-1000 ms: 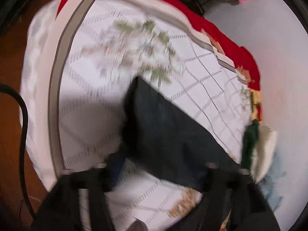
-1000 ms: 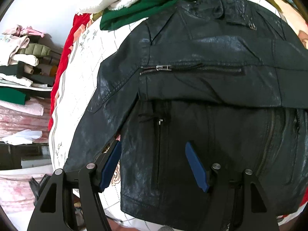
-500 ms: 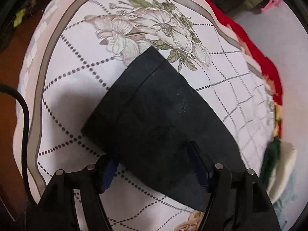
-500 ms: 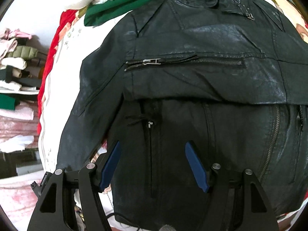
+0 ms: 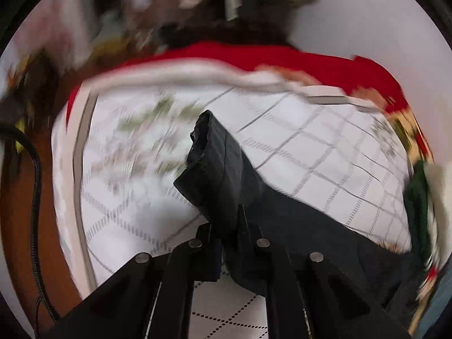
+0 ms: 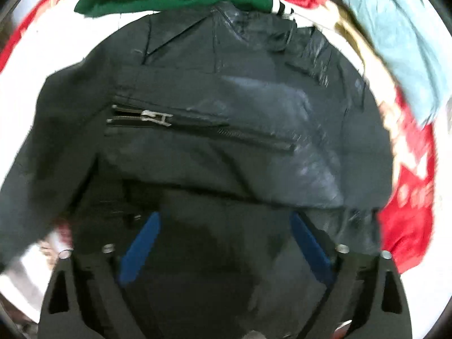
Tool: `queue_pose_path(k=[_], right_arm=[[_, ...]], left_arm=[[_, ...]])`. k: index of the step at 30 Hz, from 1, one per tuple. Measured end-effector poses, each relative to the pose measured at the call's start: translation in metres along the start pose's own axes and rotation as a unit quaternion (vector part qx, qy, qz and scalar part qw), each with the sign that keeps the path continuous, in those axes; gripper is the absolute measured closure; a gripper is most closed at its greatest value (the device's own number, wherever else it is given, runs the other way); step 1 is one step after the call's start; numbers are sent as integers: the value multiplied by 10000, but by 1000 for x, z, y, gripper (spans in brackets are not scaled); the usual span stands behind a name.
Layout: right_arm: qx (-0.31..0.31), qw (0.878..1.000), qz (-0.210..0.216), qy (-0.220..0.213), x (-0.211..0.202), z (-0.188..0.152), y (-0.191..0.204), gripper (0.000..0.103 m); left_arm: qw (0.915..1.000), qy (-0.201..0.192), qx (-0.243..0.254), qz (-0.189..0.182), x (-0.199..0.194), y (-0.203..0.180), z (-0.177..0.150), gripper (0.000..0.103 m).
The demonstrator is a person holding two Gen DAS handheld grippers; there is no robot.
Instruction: Fold large clothes
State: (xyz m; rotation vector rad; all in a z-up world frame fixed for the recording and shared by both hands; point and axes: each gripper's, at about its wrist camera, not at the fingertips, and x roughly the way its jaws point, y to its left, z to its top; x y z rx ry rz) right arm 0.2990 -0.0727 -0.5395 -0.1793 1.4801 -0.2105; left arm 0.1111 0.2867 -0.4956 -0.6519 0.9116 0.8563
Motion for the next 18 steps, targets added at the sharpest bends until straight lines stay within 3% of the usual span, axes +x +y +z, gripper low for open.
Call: queue_pose_path(k=[4, 10, 15, 18], right_arm=[[-53, 9995, -279, -164, 0, 8, 0, 7], [258, 9995, 67, -184, 12, 18, -28, 7], [466, 9978, 378, -288, 17, 24, -79, 7], [713, 9956, 516, -320, 20, 25, -134, 7]], left_arm=[[9943, -442, 972, -58, -29, -43, 10, 99], [9720, -944, 2079, -556, -72, -124, 1, 100], [9429, -1161, 2903, -1150, -112, -204, -42, 100], [9157, -1153, 3448, -1716, -144, -259, -89, 100]])
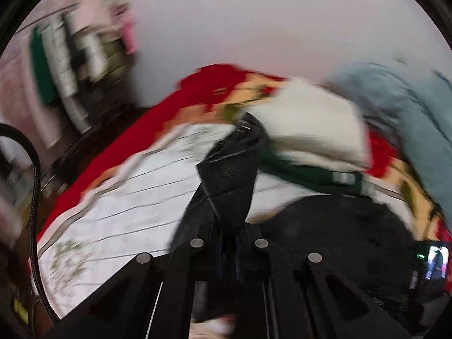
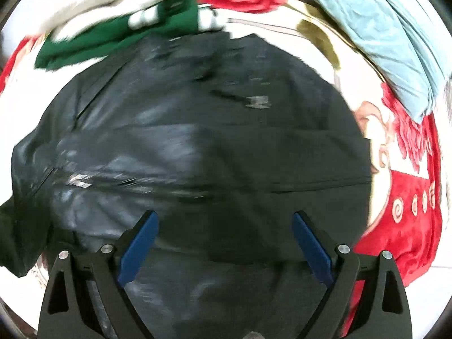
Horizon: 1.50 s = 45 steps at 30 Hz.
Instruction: Fold large clothes
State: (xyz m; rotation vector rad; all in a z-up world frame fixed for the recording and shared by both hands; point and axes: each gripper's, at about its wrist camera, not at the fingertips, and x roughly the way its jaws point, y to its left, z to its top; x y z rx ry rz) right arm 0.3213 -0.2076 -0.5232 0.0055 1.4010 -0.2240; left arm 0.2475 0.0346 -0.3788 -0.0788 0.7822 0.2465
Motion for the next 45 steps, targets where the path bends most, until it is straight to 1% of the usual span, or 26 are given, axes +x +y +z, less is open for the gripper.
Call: queue_pose_path(k=[2, 3, 4, 7, 8, 10, 12, 14, 17, 20, 21, 22, 23, 24, 27, 29, 31, 32, 34, 35, 36, 38, 39, 40, 42, 45], right_arm=[[226, 9997, 44, 4, -1, 3, -38, 7], [380, 9992, 89, 17, -1, 4, -61, 7], [484, 9987, 124, 30, 0, 5, -76, 7], [873, 9960, 143, 112, 7, 2, -139, 7], [993, 9949, 118, 151, 10, 0, -161, 7], [1183, 9927, 88, 232, 15, -7, -194, 7], [1336, 9905, 88, 323, 22, -15, -225, 7], [1453, 9885, 132, 408, 28, -22, -249, 7], [1578, 9859, 288, 483, 32, -32, -272, 7], [1695, 9830, 552, 449, 32, -36, -286, 7], [1720, 9819, 684, 396, 30, -35, -290, 7], [1736, 9811, 772, 362, 29, -34, -292, 7], [1749, 9805, 834, 340, 28, -33, -293, 7], [1759, 9797, 911, 317, 26, -31, -294, 7], [1801, 9755, 1233, 278, 21, -23, -294, 7], [1814, 9729, 1411, 242, 16, -18, -289, 7], [1825, 9680, 1715, 172, 13, -11, -286, 7], [1810, 9638, 1951, 134, 12, -7, -283, 7], [1740, 9578, 2284, 137, 14, -1, -274, 7], [1680, 9569, 2363, 172, 20, 3, -268, 7], [1583, 9592, 2333, 231, 28, 8, -262, 7], [1459, 9609, 2324, 362, 46, 12, -251, 7], [1465, 9603, 2336, 424, 54, 13, -249, 7], [1475, 9590, 2358, 538, 64, 15, -245, 7], [1502, 9563, 2411, 698, 82, 16, -240, 7], [1532, 9508, 2542, 885, 101, 15, -230, 7]], left_arm=[[9987, 10, 234, -454, -7, -48, 1, 100], [9963, 99, 379, -766, -8, -78, 1, 100], [9940, 157, 469, -974, -9, -100, -1, 100], [9834, 429, 792, -1577, -6, -178, -12, 100], [9801, 535, 859, -1708, -4, -196, -17, 100], [9697, 899, 1122, -1977, 8, -240, -33, 100], [9578, 1377, 1451, -2064, 25, -276, -57, 99], [9510, 1714, 1634, -1986, 42, -291, -79, 98], [9486, 1934, 1808, -1733, 54, -299, -95, 94], [9488, 2027, 1818, -1601, 51, -296, -102, 88], [9503, 2019, 1771, -1573, 48, -295, -103, 77], [9518, 2025, 1723, -1529, 47, -292, -102, 38], [9530, 2044, 1669, -1492, 47, -291, -101, 12], [9546, 2044, 1542, -1519, 47, -291, -98, 0], [9596, 2034, 1354, -1394, 49, -283, -91, 0], [9648, 1976, 1145, -1306, 47, -267, -84, 0], [9707, 1900, 926, -1142, 43, -243, -75, 0], [9752, 1825, 750, -1002, 39, -221, -69, 0], [9805, 1734, 565, -728, 37, -187, -65, 0], [9833, 1688, 486, -467, 38, -162, -63, 0], [9844, 1675, 452, -296, 42, -148, -63, 0], [9838, 1754, 351, 129, 57, -107, -67, 0], [9801, 1931, 236, 396, 73, -80, -71, 0], [9780, 2027, 105, 479, 82, -63, -74, 0], [9734, 2215, -243, 543, 105, -28, -82, 0], [9689, 2389, -585, 270, 133, -5, -92, 0]])
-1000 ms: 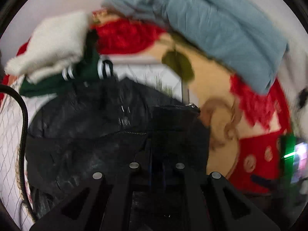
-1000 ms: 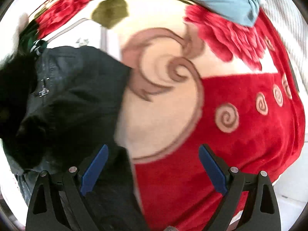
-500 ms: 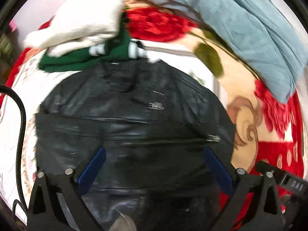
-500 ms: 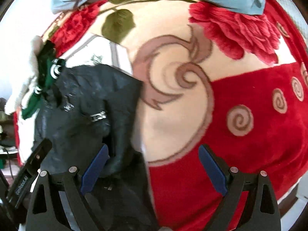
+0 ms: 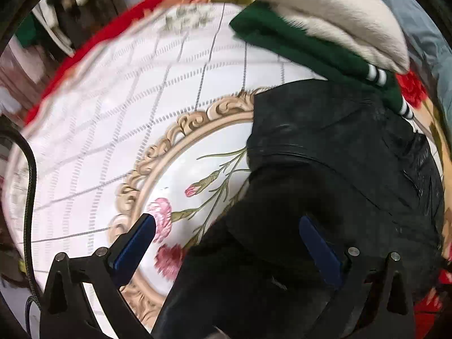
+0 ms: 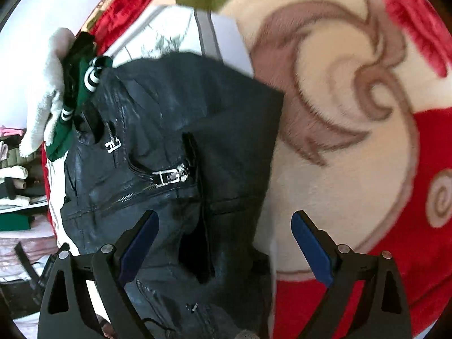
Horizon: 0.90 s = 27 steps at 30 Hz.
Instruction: Fold large clothes
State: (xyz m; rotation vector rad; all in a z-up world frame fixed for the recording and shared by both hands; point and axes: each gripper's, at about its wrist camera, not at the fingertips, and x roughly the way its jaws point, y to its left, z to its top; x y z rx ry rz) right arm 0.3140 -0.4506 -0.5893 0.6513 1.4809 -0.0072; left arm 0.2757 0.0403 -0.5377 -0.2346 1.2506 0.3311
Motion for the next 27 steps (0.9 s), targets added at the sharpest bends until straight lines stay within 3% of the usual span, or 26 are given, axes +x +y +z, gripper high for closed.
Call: queue_pose_path(k=[4, 5, 6, 7, 9, 13, 21, 24, 27], right_arm=[[137, 9994, 169, 277, 24, -4, 5, 9], [94, 9995, 144, 273, 26, -5, 10, 19], [60, 9996, 78, 275, 28, -6, 15, 27], [57, 9997, -9, 244, 29, -7, 18, 30], [30, 9998, -126, 138, 28, -11, 26, 46], [-97, 9993, -366, -56, 19, -18, 45, 60], [-153, 9983, -565, -11, 22, -18, 74, 65], [-146, 9973, -716, 39, 15, -17, 72, 55], [-22, 9981, -610, 6, 1, -18, 63, 50]], left_arm=[[9994, 148, 191, -250, 25, -8, 4, 4], [9991, 117, 264, -308, 29, -12, 5, 8], [9988, 104, 312, -356, 31, -14, 5, 27], [9976, 92, 413, -541, 33, -18, 6, 57], [9963, 6, 679, -530, 31, -27, 6, 62], [9943, -9, 844, -644, 32, -20, 8, 75], [9899, 263, 833, -1115, 24, 17, 14, 75], [9848, 406, 683, -1544, 11, 35, 10, 73], [9780, 633, 592, -1898, 7, 47, -2, 57]])
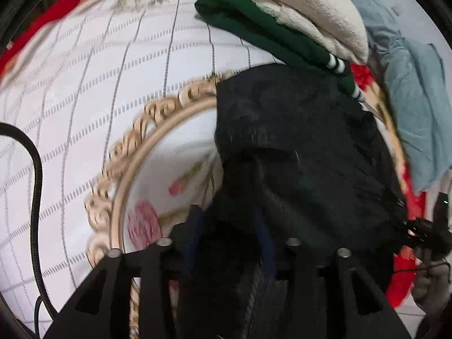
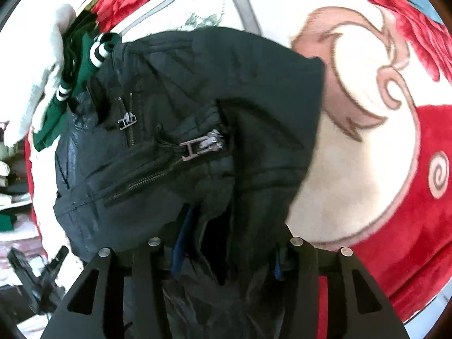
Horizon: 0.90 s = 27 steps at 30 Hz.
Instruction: Fold large clothes
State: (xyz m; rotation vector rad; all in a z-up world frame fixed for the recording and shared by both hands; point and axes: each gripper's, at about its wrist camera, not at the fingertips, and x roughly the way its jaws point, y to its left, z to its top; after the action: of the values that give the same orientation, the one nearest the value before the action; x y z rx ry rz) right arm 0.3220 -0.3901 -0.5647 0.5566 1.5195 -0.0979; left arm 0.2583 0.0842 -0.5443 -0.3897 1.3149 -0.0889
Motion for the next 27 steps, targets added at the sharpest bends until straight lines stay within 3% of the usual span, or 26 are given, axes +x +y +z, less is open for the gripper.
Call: queue_pose_path(k=[1, 5, 11, 12, 13, 14, 16, 18, 24, 27], right_arm=[[17, 10000, -2, -11, -3, -2, -5, 49], [-189, 9996, -188, 52, -5, -13, -9, 49], [-345, 9986, -365, 137, 7, -13, -10, 49], [-348, 9987, -362, 132, 7, -13, -11, 49], [-344, 9987, -342, 120, 5, -14, -11, 49], [-350, 9988, -325, 103, 3, -14, -10, 49], [-362, 9989, -304, 56, -5, -16, -9, 49], [-370, 9989, -295, 24, -13, -18, -12, 49], [-438, 9980, -443, -68, -31, -34, -18, 49], [-370, 9984, -414, -46, -36, -40, -27, 49]], left_arm=[[9999, 90, -5, -69, 2, 2, -5, 49], [9986, 523, -80, -92, 24, 10, -17, 47], [9990, 368, 19, 258, 38, -3, -15, 45], [9988, 311, 95, 367, 38, -7, -18, 49], [9979, 252, 159, 570, 38, -9, -19, 72], [9960, 198, 200, 843, 38, -10, -20, 82], [9977, 124, -3, 671, 35, -3, -17, 95], [9984, 18, -104, 552, 29, -2, -16, 98], [9973, -317, 124, 658, 7, -10, -23, 100], [9973, -428, 114, 584, -17, 11, -35, 100]])
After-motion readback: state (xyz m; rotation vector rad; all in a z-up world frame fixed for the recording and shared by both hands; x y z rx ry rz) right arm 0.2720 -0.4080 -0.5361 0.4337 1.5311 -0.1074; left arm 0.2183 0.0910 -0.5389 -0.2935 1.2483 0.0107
